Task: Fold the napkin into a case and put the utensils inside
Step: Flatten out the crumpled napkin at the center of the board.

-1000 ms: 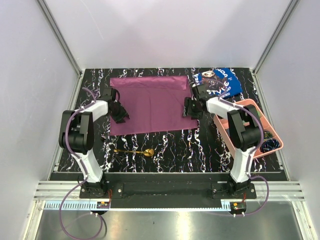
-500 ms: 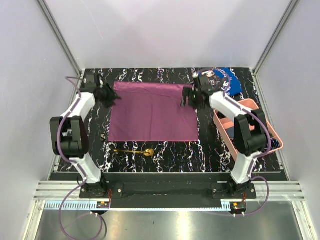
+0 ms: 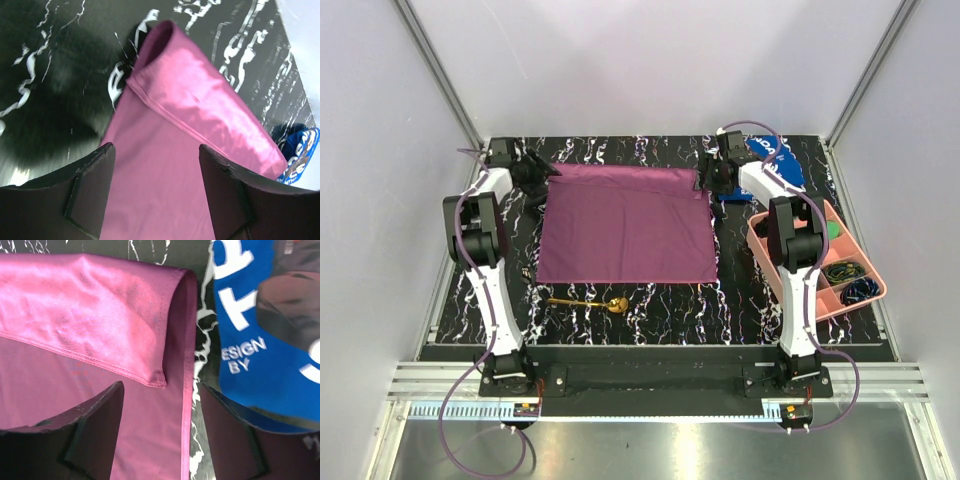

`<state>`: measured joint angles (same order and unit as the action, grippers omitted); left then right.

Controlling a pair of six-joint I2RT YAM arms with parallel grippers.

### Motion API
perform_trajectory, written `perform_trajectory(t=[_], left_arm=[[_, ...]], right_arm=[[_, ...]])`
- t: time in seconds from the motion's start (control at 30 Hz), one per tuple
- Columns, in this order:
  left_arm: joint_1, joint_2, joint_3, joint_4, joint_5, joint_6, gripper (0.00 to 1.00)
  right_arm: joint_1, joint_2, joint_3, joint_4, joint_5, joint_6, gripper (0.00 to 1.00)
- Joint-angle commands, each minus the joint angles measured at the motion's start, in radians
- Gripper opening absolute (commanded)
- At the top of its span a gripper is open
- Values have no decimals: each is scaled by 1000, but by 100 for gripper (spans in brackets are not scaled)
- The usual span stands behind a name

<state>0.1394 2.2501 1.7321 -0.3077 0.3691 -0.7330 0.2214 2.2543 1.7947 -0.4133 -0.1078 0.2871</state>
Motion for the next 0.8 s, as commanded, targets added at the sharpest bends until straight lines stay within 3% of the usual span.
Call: perform_trajectory(t=[0.0, 0.37, 0.77], left_arm=[[0, 48, 83, 125, 60, -57, 69], [6, 131, 139, 179, 45, -112, 57], [8, 161, 173, 183, 19, -151, 61]], right_arm=[[-13, 27, 75, 25, -96, -6, 68], [-13, 42, 37, 85, -147, 37, 58], [-20, 73, 58, 91, -153, 35, 56]])
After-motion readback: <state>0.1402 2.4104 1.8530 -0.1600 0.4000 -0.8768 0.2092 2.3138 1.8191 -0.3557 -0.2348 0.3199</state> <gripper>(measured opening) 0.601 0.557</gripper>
